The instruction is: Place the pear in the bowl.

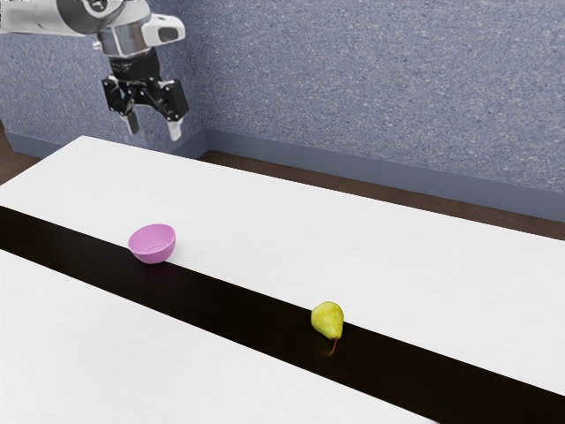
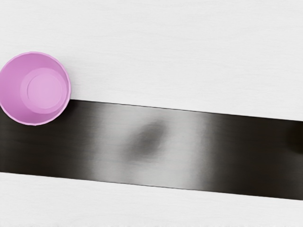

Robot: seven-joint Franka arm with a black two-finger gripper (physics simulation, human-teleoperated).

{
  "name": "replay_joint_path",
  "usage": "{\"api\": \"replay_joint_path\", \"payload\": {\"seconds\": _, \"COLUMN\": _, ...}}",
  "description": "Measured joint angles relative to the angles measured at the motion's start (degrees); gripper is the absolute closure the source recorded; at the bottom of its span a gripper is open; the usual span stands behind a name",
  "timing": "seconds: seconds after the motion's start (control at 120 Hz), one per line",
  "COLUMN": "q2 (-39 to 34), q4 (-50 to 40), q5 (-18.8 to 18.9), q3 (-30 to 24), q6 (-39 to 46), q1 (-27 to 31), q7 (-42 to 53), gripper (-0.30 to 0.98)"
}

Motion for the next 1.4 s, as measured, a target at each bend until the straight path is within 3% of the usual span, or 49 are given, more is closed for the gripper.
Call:
{"api": "replay_joint_path", "payload": {"seconds": 0.233, "q2": 1.1, "q4": -0.2, "q5": -0.1, "q3": 0.0, "q6": -0.3, "q1": -0.3, "q7": -0.2, "gripper": 0.02}}
{"api": "replay_joint_path", "payload": {"seconds": 0.383, "q2": 6.4, "q4": -0.7, "q5": -1.5, "q3": -0.2, "q6": 0.8, "q1": -0.4, "q7": -0.4, "gripper": 0.02}}
{"api": "replay_joint_path", "payload": {"seconds": 0.592, "q2": 12.4, "q4": -7.1, "q5": -2.9, "q3": -0.2, "q6": 10.7, "q1": -4.2, "q7": -0.8, "gripper": 0.02}}
{"api": "replay_joint_path", "payload": {"seconds": 0.792, "q2": 19.1, "q4": -7.6, "q5": -3.7, "q3": -0.2, "q6": 19.0, "q1": -8.3, "q7": -1.9, "gripper": 0.02}}
{"api": "replay_joint_path", "payload": {"seconds": 1.125, "q2": 24.8, "q4": -4.2, "q5": -13.1, "q3": -0.2, "q6": 27.8, "q1": -16.5, "q7": -19.5, "gripper": 0.02}}
{"api": "replay_joint_path", "payload": {"seconds": 1.258, "q2": 26.1, "q4": -4.5, "q5": -14.8, "q3": 1.4, "q6": 30.4, "q1": -19.3, "q7": -26.0, "gripper": 0.02}}
{"api": "replay_joint_path", "payload": {"seconds": 1.4, "q2": 25.9, "q4": -7.5, "q5": -15.6, "q3": 6.7, "q6": 32.5, "q1": -25.5, "q7": -31.5, "gripper": 0.02}}
